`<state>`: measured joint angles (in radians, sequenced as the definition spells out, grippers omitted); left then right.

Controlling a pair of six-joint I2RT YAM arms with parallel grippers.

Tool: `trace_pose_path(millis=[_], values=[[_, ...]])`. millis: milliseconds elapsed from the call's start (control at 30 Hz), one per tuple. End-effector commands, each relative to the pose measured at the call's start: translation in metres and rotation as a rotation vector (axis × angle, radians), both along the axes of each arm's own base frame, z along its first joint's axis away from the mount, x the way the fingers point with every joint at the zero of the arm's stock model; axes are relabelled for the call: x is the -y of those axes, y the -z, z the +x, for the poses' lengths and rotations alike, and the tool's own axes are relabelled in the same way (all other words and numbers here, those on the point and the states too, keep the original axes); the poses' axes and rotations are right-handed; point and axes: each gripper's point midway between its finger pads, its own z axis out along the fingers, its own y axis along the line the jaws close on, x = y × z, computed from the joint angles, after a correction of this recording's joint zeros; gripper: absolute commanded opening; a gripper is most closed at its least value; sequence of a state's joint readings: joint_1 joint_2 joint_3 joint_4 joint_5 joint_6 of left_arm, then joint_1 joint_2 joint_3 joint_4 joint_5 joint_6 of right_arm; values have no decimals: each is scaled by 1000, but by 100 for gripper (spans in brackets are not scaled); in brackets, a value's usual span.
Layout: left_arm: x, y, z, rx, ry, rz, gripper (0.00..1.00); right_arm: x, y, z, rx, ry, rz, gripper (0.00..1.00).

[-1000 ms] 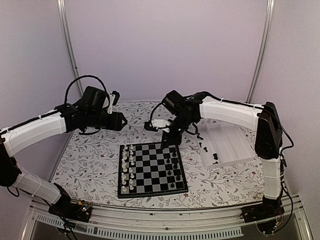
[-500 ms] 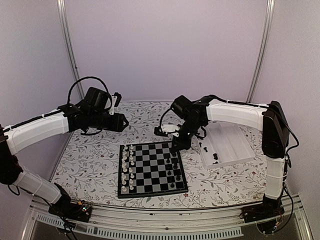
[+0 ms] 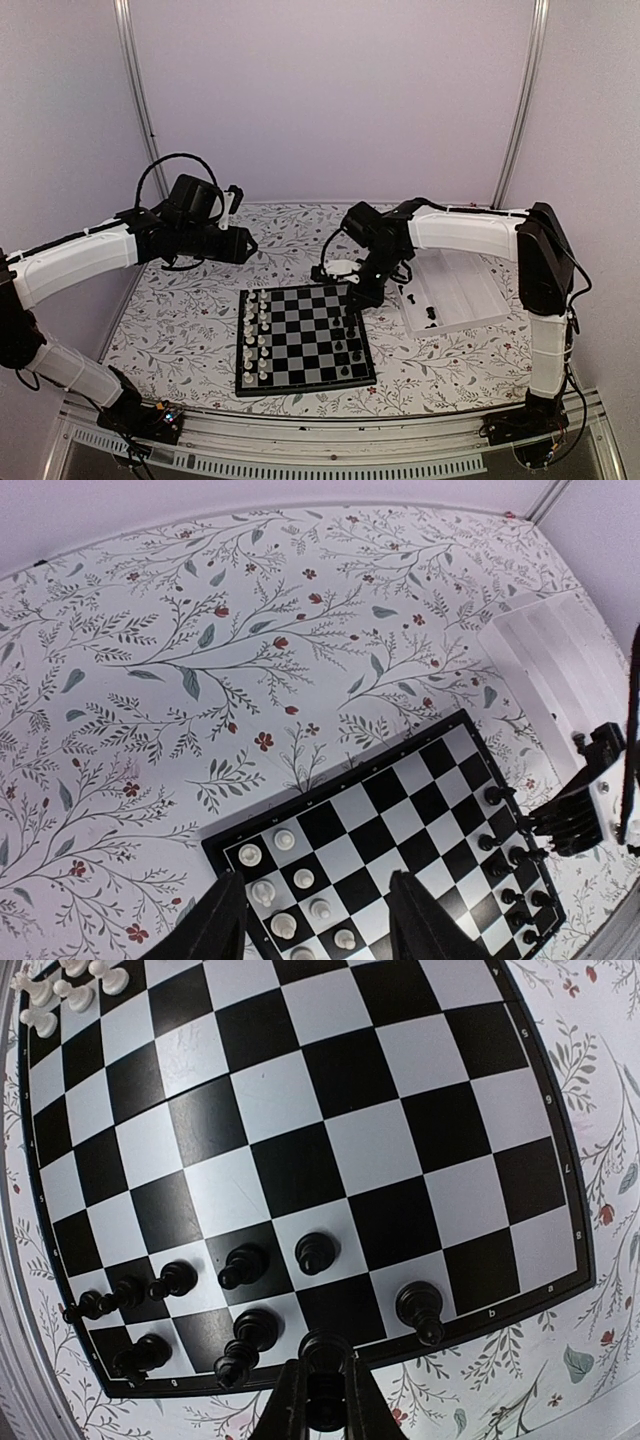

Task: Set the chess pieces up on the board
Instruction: Place the chess piece on the chessboard.

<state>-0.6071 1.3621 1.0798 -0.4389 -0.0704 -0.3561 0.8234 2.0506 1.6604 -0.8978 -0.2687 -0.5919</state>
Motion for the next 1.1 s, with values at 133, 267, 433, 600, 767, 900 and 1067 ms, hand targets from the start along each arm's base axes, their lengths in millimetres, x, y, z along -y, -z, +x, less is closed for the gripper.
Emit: trace_pose_path(millis=[133, 267, 433, 600, 767, 900, 1067], values=[[-1, -7, 7, 21, -6, -13, 51, 3, 23, -3, -31, -9, -42, 3], [-2, -8, 7, 22, -8, -12, 51, 3, 27, -2, -33, -8, -47, 3], [-2, -8, 7, 24, -6, -11, 51, 3, 31, 0, -32, -7, -53, 5], [-2, -8, 7, 23, -6, -10, 51, 2, 34, 1, -30, -5, -56, 6], [-2, -6, 7, 19, -7, -7, 51, -2, 35, 2, -38, -8, -49, 7], [-2, -6, 7, 20, -5, -7, 51, -6, 35, 2, -46, -8, -40, 8], [-2, -5, 7, 17, -5, -5, 51, -6, 35, 3, -51, -7, -39, 13]])
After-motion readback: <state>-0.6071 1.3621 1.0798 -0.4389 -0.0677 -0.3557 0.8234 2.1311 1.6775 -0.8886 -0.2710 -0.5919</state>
